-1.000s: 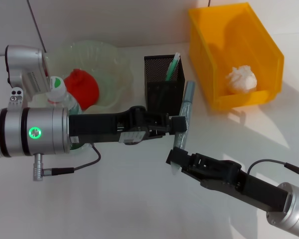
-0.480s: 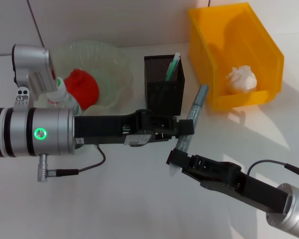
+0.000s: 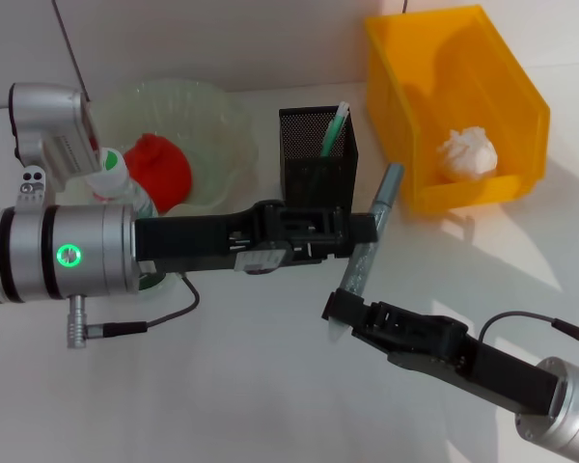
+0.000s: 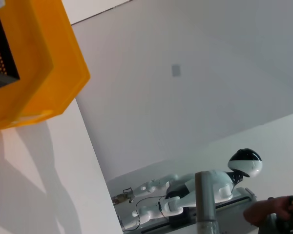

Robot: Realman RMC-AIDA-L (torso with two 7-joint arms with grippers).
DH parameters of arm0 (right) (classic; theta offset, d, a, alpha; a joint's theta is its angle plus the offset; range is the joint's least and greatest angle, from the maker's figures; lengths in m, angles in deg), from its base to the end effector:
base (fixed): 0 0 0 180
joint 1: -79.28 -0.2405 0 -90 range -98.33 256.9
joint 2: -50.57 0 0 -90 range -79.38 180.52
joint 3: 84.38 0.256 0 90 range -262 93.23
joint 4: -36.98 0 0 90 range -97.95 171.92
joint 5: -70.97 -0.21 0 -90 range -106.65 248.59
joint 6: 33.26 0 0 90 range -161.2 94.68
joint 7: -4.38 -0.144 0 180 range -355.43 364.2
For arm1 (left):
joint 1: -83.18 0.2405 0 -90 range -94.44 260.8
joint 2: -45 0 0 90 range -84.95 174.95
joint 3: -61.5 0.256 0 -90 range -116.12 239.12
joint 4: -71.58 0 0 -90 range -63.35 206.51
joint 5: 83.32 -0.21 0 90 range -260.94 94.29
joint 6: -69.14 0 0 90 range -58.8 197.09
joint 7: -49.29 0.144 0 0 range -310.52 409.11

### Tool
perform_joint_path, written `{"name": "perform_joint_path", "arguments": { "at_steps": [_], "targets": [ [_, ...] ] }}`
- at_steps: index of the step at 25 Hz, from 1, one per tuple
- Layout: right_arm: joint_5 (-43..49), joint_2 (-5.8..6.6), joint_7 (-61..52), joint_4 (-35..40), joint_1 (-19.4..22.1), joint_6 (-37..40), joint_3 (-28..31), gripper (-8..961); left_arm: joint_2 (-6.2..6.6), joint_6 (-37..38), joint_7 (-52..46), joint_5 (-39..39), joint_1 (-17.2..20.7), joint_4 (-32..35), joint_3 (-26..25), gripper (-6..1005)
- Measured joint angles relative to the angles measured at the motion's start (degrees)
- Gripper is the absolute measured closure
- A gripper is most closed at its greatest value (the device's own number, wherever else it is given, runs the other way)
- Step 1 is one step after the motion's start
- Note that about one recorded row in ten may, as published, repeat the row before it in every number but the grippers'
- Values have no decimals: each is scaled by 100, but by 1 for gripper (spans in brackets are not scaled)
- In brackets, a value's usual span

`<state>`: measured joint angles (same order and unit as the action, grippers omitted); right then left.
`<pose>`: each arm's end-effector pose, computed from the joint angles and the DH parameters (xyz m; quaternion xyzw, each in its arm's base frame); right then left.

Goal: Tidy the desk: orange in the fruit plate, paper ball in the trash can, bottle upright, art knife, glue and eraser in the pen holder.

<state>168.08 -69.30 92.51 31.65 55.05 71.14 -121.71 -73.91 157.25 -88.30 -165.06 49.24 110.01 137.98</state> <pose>0.2513 0.2116 -0.0684 -0.5464 -0.6503 0.1127 0.5156 -0.1574 0.3215 -0.0490 0.7714 0.5449 0.2735 0.1822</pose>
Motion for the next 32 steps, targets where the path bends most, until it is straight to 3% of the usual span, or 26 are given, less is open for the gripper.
{"name": "perform_joint_path", "arguments": {
  "at_steps": [6,7,10,12,13,15,17,20,21,22,25,26,27,32],
  "targets": [
    [-51,4,-226,-90,75,133,229,820,19,14,56,71,54,16,-68,597],
    [-52,24,-682,-146,129,337,563,820,50,129,347,217,209,94,-318,575],
    [-54,36,-1352,-161,190,613,1009,819,51,183,497,222,279,163,-398,510],
    [-55,40,-2584,-161,229,930,1910,819,51,183,497,222,279,163,-398,466],
    [-55,40,-2584,-161,229,930,1910,819,51,183,497,222,279,163,-398,444],
    [-56,46,-3777,-160,205,969,2567,819,-3,548,2145,709,725,830,-151,413],
    [-56,54,-5364,-125,116,860,3163,819,-3,548,2145,709,725,830,-151,396],
    [-56,64,-6378,-83,30,738,3437,818,-9,533,2835,950,907,1053,36,380],
    [-56,68,-6673,-82,-4,688,3500,818,7,384,4188,1221,1261,1089,62,380],
    [-55,68,-7024,-174,-89,571,3561,818,18,322,5049,1269,1378,913,52,381],
    [-47,68,-7213,-368,-209,356,3571,818,18,322,5049,1269,1378,913,52,383],
    [-40,69,-7246,-456,-269,260,3573,818,4,281,6497,1335,1471,329,55,383],
    [-29,73,-7278,-560,-353,115,3574,818,12,279,6965,1420,1439,-22,65,384],
    [-6,92,-7723,-859,-864,-804,3579,818,28,247,7395,1483,1348,-424,75,391]
  ]
}}
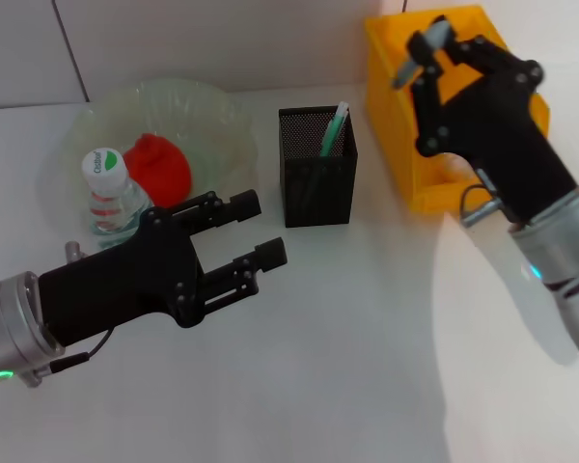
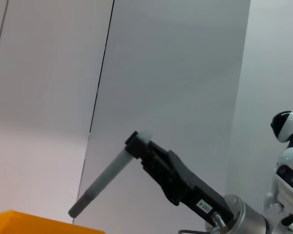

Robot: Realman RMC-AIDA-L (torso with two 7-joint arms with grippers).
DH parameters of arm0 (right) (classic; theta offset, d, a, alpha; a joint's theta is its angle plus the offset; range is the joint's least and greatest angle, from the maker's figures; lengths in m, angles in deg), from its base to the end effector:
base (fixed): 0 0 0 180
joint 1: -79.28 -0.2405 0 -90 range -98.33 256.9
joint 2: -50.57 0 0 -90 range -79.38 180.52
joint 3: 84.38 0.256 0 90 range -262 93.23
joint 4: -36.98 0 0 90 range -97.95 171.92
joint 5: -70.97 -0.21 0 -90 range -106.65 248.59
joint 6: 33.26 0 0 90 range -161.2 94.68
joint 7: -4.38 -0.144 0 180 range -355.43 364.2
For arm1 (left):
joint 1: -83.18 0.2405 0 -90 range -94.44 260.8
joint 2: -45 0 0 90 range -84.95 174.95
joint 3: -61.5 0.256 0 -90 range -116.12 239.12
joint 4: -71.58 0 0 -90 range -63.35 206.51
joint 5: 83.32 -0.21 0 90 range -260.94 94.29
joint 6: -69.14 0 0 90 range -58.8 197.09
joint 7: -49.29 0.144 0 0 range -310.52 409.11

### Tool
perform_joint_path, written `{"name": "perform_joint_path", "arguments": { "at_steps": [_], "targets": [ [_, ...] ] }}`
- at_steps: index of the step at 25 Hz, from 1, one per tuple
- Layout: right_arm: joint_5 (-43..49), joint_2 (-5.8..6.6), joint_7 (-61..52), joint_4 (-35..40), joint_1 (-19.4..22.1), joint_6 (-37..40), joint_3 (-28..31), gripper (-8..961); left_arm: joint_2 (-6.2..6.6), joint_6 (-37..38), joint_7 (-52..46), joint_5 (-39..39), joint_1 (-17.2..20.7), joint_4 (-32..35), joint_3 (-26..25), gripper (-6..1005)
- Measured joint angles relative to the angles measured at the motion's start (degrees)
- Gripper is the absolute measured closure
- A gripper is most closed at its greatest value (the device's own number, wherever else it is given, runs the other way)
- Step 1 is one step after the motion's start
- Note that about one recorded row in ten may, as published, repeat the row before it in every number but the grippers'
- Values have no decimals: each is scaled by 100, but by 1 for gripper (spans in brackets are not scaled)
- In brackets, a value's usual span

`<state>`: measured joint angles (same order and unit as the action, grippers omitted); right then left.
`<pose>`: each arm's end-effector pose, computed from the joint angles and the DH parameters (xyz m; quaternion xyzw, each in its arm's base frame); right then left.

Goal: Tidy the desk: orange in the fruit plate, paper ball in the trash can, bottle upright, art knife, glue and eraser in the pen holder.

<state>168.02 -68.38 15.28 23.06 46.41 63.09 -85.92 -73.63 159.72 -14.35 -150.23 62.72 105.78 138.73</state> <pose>0.2199 0.3091 -0.0316 -0.7172 -0.0653 0.4258 0.5477 -0.2184 0.2834 -0.0312 -0.8904 -0.1235 -0.4280 0.0940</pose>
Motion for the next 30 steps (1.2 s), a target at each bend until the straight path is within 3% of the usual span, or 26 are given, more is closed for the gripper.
{"name": "perform_joint_path", "arguments": {
  "at_steps": [20,30],
  "targets": [
    [-7,-4,-1053,-116,-474,-1595,13,816,7,-50,733,-139,134,-154,23,395],
    [-5,-4,-1210,-56,-587,-1874,-29,816,6,5,734,-139,131,-159,19,394]
  ]
}}
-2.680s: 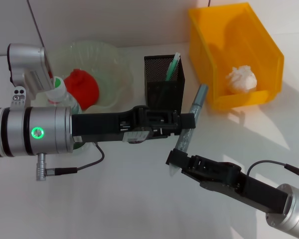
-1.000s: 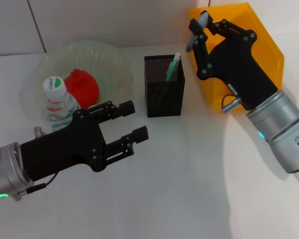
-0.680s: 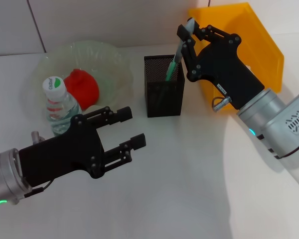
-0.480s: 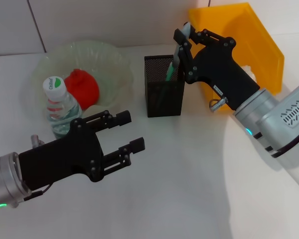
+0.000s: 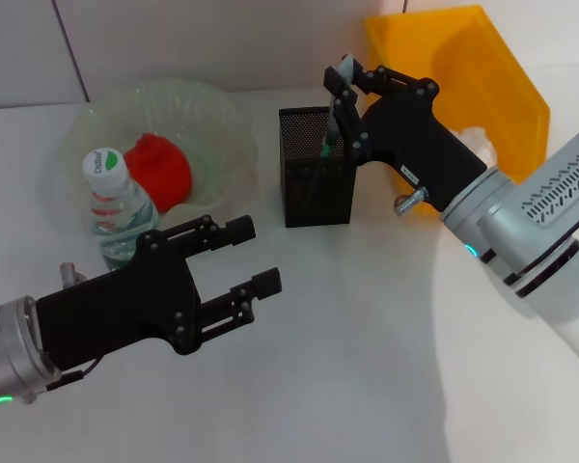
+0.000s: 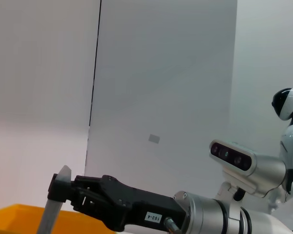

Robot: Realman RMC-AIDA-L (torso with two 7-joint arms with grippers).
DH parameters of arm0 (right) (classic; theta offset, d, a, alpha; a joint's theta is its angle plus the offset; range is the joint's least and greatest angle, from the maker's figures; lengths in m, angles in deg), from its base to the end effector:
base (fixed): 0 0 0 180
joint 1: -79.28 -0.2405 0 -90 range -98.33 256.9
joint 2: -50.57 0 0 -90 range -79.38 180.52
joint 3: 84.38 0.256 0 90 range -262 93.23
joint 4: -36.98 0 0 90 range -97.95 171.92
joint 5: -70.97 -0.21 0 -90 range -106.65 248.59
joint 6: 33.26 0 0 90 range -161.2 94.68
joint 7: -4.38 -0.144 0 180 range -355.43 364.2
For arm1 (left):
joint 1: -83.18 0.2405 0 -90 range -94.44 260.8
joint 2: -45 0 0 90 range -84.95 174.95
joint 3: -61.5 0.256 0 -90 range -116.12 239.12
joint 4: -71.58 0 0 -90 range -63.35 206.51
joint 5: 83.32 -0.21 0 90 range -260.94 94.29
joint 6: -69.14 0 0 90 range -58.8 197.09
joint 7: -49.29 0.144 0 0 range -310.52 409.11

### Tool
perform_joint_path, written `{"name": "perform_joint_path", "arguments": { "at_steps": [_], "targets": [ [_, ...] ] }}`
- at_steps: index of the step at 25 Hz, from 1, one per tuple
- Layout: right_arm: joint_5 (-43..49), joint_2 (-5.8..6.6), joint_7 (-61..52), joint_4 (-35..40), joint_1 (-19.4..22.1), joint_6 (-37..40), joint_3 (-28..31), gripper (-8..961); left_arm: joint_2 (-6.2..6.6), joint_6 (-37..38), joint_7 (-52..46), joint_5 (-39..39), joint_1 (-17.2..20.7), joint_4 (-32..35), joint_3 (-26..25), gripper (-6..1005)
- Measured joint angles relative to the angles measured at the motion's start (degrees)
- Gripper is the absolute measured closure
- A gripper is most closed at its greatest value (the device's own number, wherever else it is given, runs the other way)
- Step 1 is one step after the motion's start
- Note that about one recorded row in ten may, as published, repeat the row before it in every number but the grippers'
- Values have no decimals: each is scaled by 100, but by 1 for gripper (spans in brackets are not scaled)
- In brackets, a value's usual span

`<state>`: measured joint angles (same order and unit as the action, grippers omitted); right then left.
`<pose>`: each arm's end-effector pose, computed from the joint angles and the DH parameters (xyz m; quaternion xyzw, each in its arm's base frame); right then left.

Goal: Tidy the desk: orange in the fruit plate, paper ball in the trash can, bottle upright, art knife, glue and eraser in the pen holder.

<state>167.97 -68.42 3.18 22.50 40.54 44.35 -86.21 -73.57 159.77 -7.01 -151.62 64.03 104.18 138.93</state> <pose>0.2144 0.3477 -0.0656 -0.7921 0.0556 0.3847 0.4706 -0.2309 0.2733 -0.0368 -0.9008 -0.0883 -0.4092 0.1158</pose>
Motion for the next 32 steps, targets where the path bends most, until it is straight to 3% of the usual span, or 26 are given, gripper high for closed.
{"name": "perform_joint_path", "arguments": {
  "at_steps": [16,24,29,32],
  "targets": [
    [12,-18,-258,78,-85,-309,-24,815,0,26,-3,23,5,0,0,395],
    [143,-18,-917,312,-75,-124,-44,814,0,26,-3,11,3,0,0,393],
    [301,-8,-1316,502,-12,88,-43,662,0,2,-3,9,6,0,0,391],
    [824,15,-2336,961,28,424,-42,543,0,-8,-4,9,8,0,0,390]
  ]
}}
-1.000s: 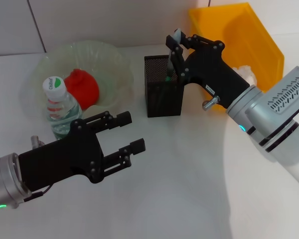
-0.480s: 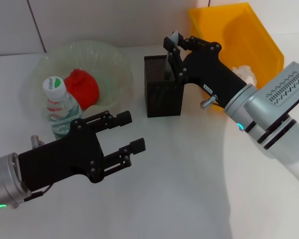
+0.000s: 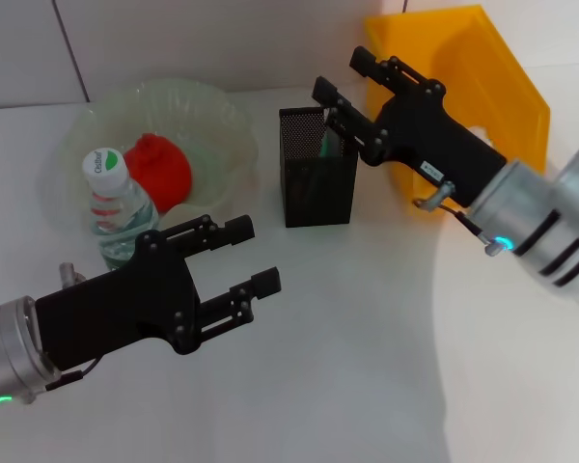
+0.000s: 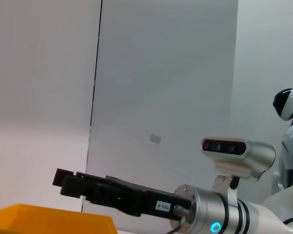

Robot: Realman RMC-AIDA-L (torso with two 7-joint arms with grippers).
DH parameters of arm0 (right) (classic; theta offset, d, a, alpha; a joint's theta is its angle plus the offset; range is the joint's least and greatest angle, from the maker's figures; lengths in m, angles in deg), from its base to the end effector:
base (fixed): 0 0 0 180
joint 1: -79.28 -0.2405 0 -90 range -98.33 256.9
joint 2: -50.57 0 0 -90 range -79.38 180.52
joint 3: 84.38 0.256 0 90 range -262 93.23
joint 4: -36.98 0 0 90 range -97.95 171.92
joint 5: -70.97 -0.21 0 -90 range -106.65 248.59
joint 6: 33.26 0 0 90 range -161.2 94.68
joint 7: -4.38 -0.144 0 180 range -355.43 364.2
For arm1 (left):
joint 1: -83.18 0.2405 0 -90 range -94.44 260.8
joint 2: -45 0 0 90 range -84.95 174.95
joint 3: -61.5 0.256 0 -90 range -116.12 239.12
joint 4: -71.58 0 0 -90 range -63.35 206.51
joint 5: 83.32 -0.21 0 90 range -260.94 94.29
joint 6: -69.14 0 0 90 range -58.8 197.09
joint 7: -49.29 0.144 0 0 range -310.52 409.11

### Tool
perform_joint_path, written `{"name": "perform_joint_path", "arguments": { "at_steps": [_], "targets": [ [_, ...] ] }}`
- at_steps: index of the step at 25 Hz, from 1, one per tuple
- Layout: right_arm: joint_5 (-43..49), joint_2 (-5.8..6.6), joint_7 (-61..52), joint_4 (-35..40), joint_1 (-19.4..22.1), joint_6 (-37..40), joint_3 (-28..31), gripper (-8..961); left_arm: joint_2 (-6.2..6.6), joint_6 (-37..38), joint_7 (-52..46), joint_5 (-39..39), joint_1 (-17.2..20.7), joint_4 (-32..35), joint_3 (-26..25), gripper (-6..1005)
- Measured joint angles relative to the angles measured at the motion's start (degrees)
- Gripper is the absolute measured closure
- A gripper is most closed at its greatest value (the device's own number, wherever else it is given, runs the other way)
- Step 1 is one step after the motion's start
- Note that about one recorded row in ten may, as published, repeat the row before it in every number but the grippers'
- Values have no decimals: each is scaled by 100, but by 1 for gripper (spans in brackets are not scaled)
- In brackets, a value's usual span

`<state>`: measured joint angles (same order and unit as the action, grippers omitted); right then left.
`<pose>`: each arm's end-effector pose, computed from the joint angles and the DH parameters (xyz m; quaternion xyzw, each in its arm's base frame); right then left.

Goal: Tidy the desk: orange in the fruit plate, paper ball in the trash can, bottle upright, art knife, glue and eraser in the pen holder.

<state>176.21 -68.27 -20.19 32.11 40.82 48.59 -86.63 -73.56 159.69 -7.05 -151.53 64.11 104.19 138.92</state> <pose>0.2233 0.3500 -0.0467 -0.8065 0.1158 0.4397 0.3778 -0.2313 0.2734 -0.0366 -0.9004 -0.0895 -0.4093 0.1170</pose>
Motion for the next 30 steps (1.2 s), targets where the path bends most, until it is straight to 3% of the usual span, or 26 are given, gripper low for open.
{"name": "perform_joint_path", "arguments": {
  "at_steps": [3,6,9,11,17,18,22,30],
  "targets": [
    [1036,4,-1819,1227,31,799,-120,410,9,-4,0,-1,0,0,0,389],
    [1872,-1,-3317,2675,100,1668,-723,298,20,-5,-7,-28,8,0,1,388],
    [2109,4,-3867,3787,524,2390,-1342,185,31,-1,-51,-224,4,-4,0,387],
    [2120,19,-3873,4301,884,2861,-1546,185,36,20,-83,-450,-17,-5,1,387],
    [2173,182,-3843,4752,1409,3753,-1863,185,2,-2,-140,-1041,-194,-105,86,385],
    [2186,188,-3833,4747,1448,3776,-1884,185,-4,-27,-114,-1042,-243,-180,133,346],
    [2261,149,-3758,4719,1558,3762,-2021,185,-35,-106,116,-1002,-422,-431,270,189],
    [2442,123,-3701,4691,1636,3750,-2091,185,-35,-118,458,-781,-444,-568,295,173]
  ]
}}
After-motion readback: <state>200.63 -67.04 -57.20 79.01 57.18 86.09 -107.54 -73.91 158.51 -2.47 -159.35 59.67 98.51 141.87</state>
